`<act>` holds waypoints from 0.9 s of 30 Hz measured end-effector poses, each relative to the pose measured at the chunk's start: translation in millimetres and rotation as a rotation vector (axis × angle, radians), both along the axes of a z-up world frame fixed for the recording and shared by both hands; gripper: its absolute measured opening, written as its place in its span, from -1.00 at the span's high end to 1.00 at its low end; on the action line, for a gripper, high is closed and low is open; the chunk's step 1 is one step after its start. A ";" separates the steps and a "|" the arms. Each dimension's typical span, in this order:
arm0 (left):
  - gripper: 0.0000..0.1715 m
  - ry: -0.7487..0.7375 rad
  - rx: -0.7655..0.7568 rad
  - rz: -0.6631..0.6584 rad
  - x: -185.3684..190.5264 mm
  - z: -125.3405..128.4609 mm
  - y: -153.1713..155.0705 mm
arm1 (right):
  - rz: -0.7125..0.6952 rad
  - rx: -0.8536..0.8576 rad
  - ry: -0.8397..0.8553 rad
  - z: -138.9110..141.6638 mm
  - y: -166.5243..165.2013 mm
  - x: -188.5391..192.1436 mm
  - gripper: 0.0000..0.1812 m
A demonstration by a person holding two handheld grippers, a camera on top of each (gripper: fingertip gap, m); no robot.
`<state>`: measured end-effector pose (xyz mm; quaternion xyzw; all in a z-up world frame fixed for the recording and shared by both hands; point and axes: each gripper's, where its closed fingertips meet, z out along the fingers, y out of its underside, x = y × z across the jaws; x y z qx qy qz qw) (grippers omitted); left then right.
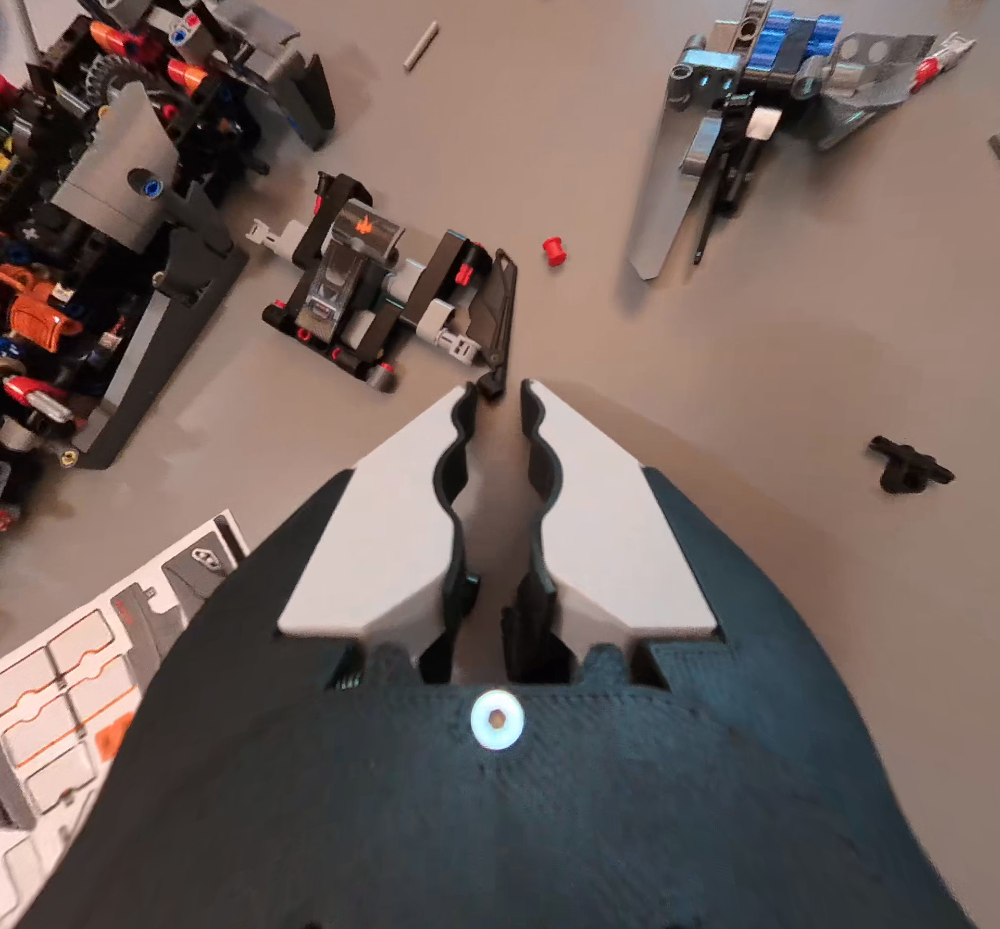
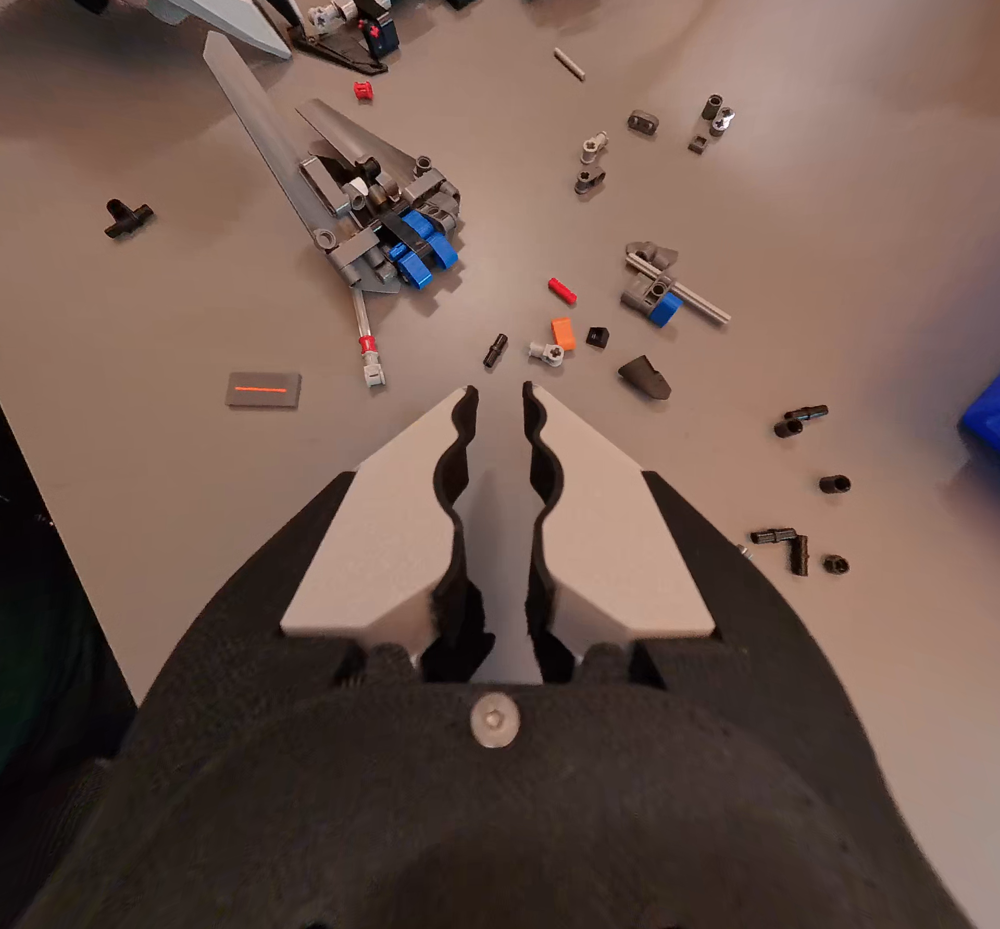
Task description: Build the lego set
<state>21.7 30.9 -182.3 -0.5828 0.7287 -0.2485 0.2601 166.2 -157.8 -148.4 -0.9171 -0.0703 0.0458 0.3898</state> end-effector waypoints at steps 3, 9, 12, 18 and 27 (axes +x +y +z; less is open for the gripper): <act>0.91 -0.014 0.000 0.009 2.0 -0.3 2.0 | 0.002 0.002 0.008 -1.9 0.3 0.9 0.84; 0.92 -0.057 0.029 -0.026 -9.7 11.0 -10.1 | 0.030 0.042 0.026 9.6 0.4 -9.5 0.85; 0.92 -0.087 0.030 -0.027 -27.7 18.3 -21.7 | 0.078 0.078 0.035 22.6 1.8 -28.9 0.83; 0.92 -0.205 -0.018 -0.055 -51.6 36.8 -56.6 | 0.223 0.137 0.105 36.1 18.4 -110.5 0.80; 0.92 -0.235 -0.189 -0.206 -65.1 43.3 -109.1 | 0.344 0.259 -0.191 27.3 48.7 -178.5 0.69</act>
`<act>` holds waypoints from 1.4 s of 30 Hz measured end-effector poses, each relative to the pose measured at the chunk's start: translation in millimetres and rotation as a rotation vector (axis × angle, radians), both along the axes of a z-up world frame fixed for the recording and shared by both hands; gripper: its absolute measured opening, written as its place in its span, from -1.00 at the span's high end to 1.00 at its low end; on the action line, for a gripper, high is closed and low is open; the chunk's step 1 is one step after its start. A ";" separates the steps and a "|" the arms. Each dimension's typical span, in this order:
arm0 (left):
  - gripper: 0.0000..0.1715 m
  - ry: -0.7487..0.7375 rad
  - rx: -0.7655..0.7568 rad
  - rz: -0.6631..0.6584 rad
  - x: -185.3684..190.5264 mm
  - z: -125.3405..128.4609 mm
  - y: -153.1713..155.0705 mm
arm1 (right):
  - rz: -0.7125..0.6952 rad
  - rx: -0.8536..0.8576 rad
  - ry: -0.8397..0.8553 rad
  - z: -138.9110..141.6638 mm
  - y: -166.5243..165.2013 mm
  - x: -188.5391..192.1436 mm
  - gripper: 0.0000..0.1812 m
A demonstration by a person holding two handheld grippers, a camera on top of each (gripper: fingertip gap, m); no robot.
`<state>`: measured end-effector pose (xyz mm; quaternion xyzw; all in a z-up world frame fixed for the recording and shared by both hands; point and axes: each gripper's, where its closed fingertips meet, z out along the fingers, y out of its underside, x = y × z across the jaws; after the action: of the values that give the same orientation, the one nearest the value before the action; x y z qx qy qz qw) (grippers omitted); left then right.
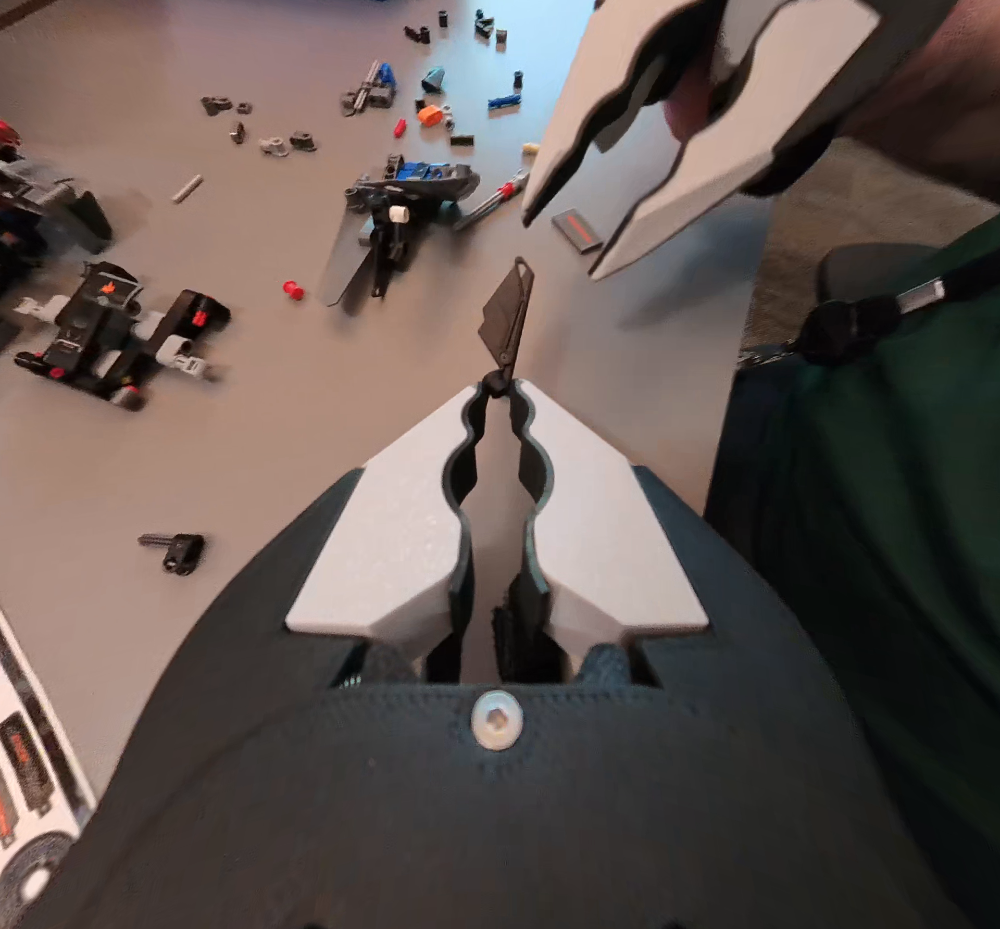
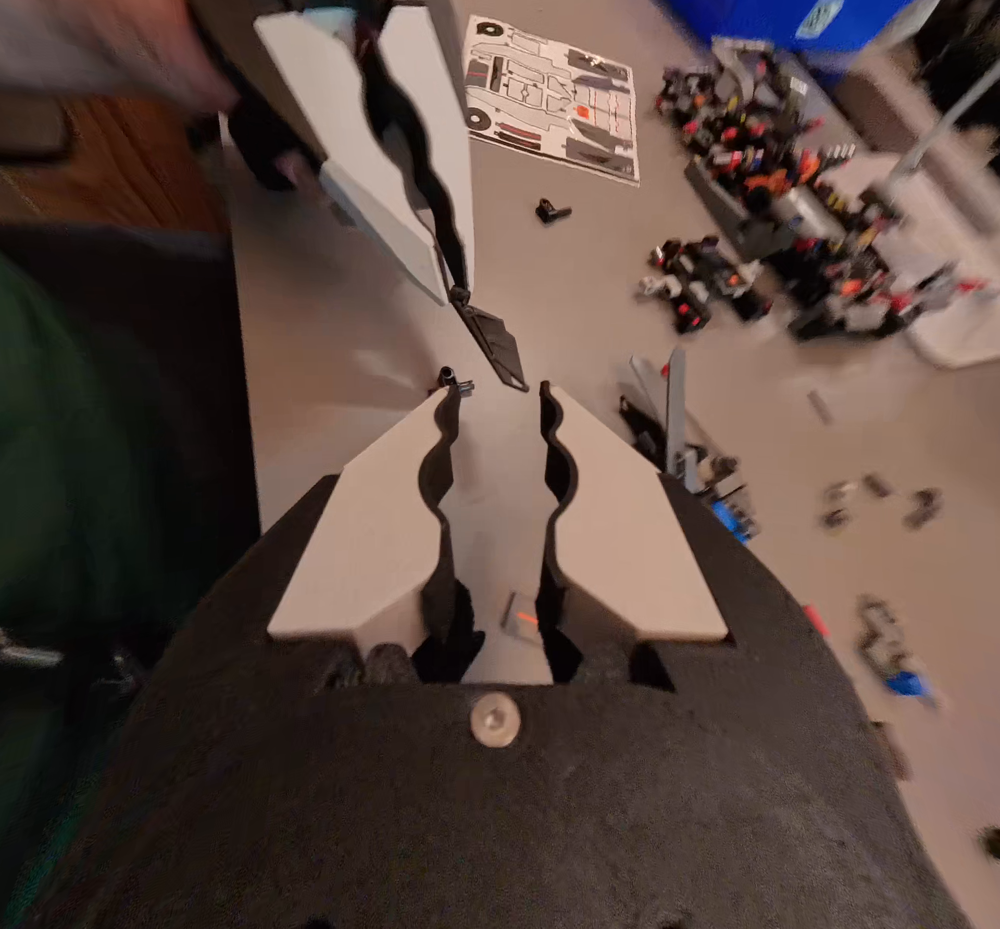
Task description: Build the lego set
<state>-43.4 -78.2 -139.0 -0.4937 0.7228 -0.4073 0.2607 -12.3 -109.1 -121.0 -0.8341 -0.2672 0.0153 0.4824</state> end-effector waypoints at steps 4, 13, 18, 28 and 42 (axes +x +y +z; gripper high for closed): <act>0.92 0.024 -0.129 -0.046 -7.0 5.1 -9.6 | 0.072 0.061 -0.291 -0.3 5.6 -6.8 0.74; 0.93 -0.012 -0.441 -0.030 -12.2 22.1 -8.3 | 0.141 0.066 -0.397 -5.1 10.4 -17.4 1.00; 0.77 -0.013 -0.269 0.070 -13.1 14.4 25.7 | 0.088 0.015 -0.298 -11.8 11.2 -11.1 1.00; 0.66 0.165 0.226 0.260 -10.0 -33.3 129.8 | -0.010 -0.123 -0.220 -35.2 -6.2 16.1 1.00; 0.94 0.157 0.236 0.180 17.6 -41.0 108.0 | -0.065 -0.223 -0.231 -59.8 -11.9 32.8 0.99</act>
<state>-25.9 29.8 -180.0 -0.5526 0.7366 -0.2547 0.2953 20.5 -121.0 -180.9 -0.8870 -0.2902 -0.0666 0.3530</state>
